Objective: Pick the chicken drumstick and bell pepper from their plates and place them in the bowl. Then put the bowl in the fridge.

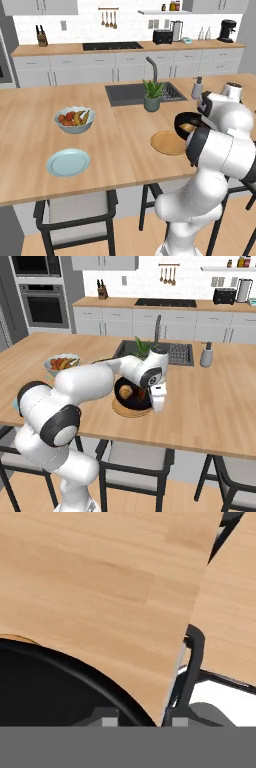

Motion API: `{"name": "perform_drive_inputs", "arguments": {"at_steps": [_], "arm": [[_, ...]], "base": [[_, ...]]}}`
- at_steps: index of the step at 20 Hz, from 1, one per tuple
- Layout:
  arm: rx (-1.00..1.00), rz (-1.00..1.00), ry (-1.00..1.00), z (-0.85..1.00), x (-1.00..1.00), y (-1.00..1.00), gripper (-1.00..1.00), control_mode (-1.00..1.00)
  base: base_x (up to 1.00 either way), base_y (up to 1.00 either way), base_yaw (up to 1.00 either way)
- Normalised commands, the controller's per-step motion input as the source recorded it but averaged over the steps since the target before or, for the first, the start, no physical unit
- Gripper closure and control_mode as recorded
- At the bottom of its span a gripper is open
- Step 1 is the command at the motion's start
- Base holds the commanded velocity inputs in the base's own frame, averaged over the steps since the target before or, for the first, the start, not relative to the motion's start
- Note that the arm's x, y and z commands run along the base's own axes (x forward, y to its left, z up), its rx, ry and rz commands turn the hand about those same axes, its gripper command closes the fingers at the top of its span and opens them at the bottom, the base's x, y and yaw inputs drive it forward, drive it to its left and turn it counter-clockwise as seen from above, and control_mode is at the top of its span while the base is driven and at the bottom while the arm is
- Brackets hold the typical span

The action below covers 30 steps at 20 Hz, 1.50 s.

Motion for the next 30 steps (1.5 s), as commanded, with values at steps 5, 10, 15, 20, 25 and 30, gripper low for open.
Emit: {"name": "perform_drive_inputs", "arguments": {"at_steps": [5, 10, 15, 20, 25, 30], "arm": [[-0.15, -0.31, 0.0, 0.07, 0.0, 1.0, 1.0, -1.0], [-0.05, -0.27, 0.0, 0.1, -0.1, 0.84, 1.0, -1.0], [0.01, -0.27, 0.0, 0.25, -0.17, 0.73, 1.0, -1.0], [0.01, -0.25, 0.02, 0.37, -0.49, 0.58, 1.0, -1.0], [0.01, -0.28, 0.0, 0.05, -0.46, 0.52, 1.0, -1.0], [0.03, -0.26, -0.11, 0.0, -0.8, 0.44, 1.0, -1.0]], "base": [[0.0, 0.0, 0.0], [0.0, 0.0, 0.0], [0.0, 0.0, 0.0], [0.0, 0.0, 0.0], [0.0, 0.0, 0.0], [0.0, 0.0, 0.0]]}}
